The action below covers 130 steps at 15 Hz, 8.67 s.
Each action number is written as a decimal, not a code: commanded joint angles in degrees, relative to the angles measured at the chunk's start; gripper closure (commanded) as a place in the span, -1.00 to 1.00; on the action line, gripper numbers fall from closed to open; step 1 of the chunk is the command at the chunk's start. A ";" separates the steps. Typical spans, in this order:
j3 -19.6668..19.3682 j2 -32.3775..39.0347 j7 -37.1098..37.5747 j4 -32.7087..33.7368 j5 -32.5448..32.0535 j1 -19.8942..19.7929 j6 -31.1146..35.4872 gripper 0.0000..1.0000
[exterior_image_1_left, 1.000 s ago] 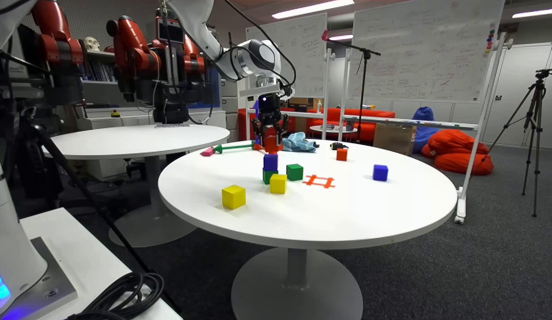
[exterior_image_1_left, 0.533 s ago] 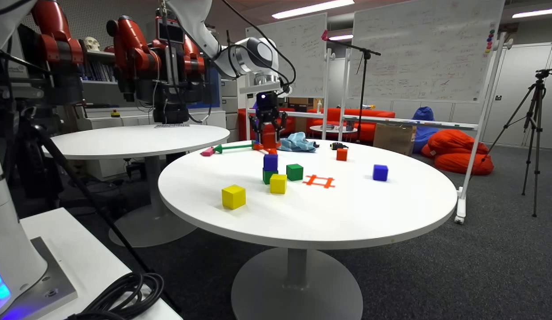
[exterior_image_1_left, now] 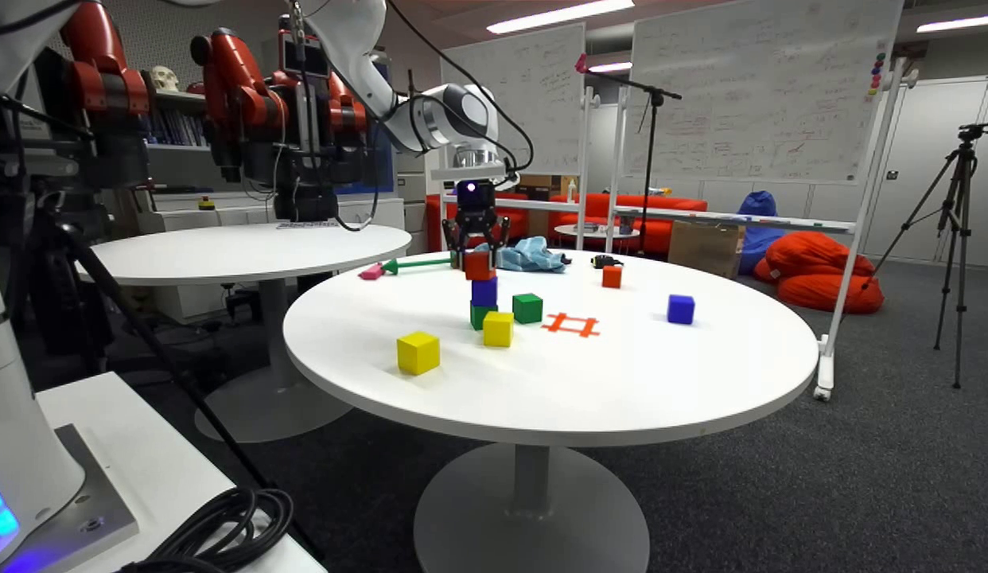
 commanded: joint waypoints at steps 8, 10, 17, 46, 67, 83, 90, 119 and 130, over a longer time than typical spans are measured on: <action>0.08 0.18 -1.70 0.43 -0.04 -1.23 -0.17 -0.08; 0.08 0.19 -1.70 0.44 -0.04 -1.23 -0.17 -0.08; -0.08 0.14 -0.60 0.39 -0.14 -0.90 -0.36 -0.76; -4.08 -27.57 10.71 -45.04 15.59 -4.75 23.19 -1.00; -4.87 -16.73 19.36 -42.13 5.07 -0.93 23.42 -1.00; -5.22 -15.05 22.30 -41.51 2.03 -1.30 23.55 -1.00; -4.98 -14.47 22.18 -41.15 1.87 -1.04 24.04 -0.03; -11.21 -34.24 28.08 -55.60 -2.08 -3.73 30.94 0.39; -7.54 -38.36 29.90 -50.31 -7.85 -3.99 32.71 -0.11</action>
